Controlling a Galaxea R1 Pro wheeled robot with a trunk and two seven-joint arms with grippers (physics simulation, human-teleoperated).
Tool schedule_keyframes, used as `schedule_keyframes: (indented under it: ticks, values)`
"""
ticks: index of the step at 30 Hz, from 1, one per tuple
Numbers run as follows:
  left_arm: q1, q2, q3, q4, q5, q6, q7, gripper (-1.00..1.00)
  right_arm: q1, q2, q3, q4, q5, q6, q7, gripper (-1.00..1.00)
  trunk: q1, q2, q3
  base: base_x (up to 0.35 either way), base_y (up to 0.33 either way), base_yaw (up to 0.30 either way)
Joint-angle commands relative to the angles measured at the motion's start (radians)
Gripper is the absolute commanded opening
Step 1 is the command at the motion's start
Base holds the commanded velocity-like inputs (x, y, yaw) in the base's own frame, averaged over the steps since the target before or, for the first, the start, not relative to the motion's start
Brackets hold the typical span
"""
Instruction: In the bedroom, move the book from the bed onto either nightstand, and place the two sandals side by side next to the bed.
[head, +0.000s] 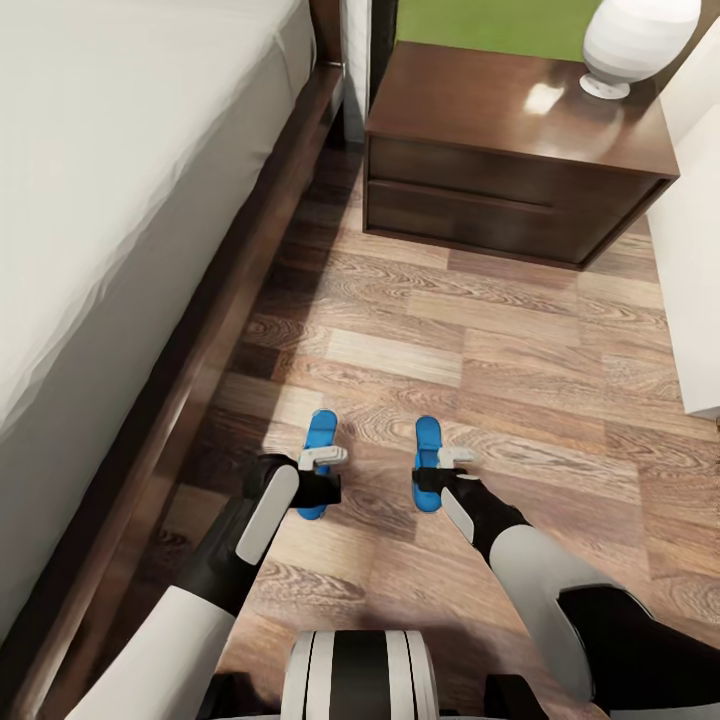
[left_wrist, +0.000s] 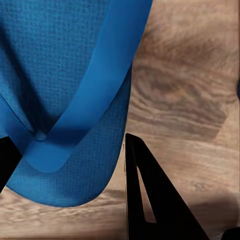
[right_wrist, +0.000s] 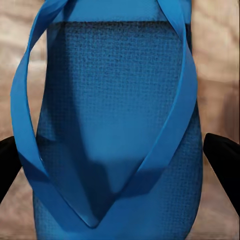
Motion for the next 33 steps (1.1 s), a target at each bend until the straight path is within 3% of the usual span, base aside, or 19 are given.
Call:
schedule_keyframes:
  ticks: [1, 8, 15, 21, 22, 23, 27, 28, 33]
  values:
    - [0.0, 0.0, -0.001, -0.001, 0.009, 0.002, 0.01, -1.0, 0.001, -0.001, 0.008, -0.006, -0.01, 0.005, -0.007, -1.0, 0.0, 0.0, -0.001, -0.204, -0.15, 0.0]
    - [0.0, 0.0, -0.004, -0.001, 0.009, 0.002, 0.011, -1.0, 0.01, -0.006, 0.008, -0.125, -0.014, 0.028, -0.008, -1.0, 0.0, 0.0, -0.001, -0.245, -0.179, 0.0]
    - [0.001, 0.0, -0.004, -0.002, 0.008, 0.002, 0.01, -1.0, 0.031, -0.008, 0.009, -0.28, -0.013, 0.195, -0.007, -1.0, 0.0, 0.0, -0.001, -0.111, -0.081, 0.0]
    - [0.001, 0.003, 0.001, -0.003, 0.007, 0.001, 0.01, -1.0, 0.112, -0.009, 0.011, -0.457, -0.013, 0.27, -0.004, -1.0, 0.0, 0.0, -0.001, -0.018, -0.013, 0.078]
    - [0.003, 0.004, 0.004, -0.003, 0.006, 0.001, 0.01, -1.0, 0.14, -0.011, 0.013, -0.522, -0.012, 0.313, -0.002, -1.0, 0.0, 0.0, -0.001, -0.005, -0.003, 0.221]
    - [0.003, 0.004, 0.004, -0.003, 0.006, 0.001, 0.01, -1.0, 0.14, -0.011, 0.013, -0.522, -0.012, 0.313, -0.002, -1.0, 0.0, 0.0, -0.001, -0.005, -0.003, 0.221]
    - [0.003, 0.004, 0.006, -0.003, 0.006, 0.001, 0.011, -1.0, 0.162, -0.013, 0.014, -0.578, -0.008, 0.36, 0.032, -1.0, 0.0, 0.0, -0.001, -0.002, -0.002, 0.246]
    - [0.004, 0.005, 0.007, -0.003, 0.005, 0.001, 0.011, -1.0, 0.181, -0.029, 0.015, -0.627, -0.004, 0.391, 0.103, -1.0, 0.0, 0.0, -0.001, 0.0, 0.0, 0.276]
    - [0.004, 0.005, 0.006, -0.003, 0.005, 0.001, 0.012, -1.0, 0.185, -0.038, 0.015, -0.641, -0.004, 0.398, 0.12, -1.0, 0.0, 0.0, -0.001, 0.0, 0.0, 0.282]
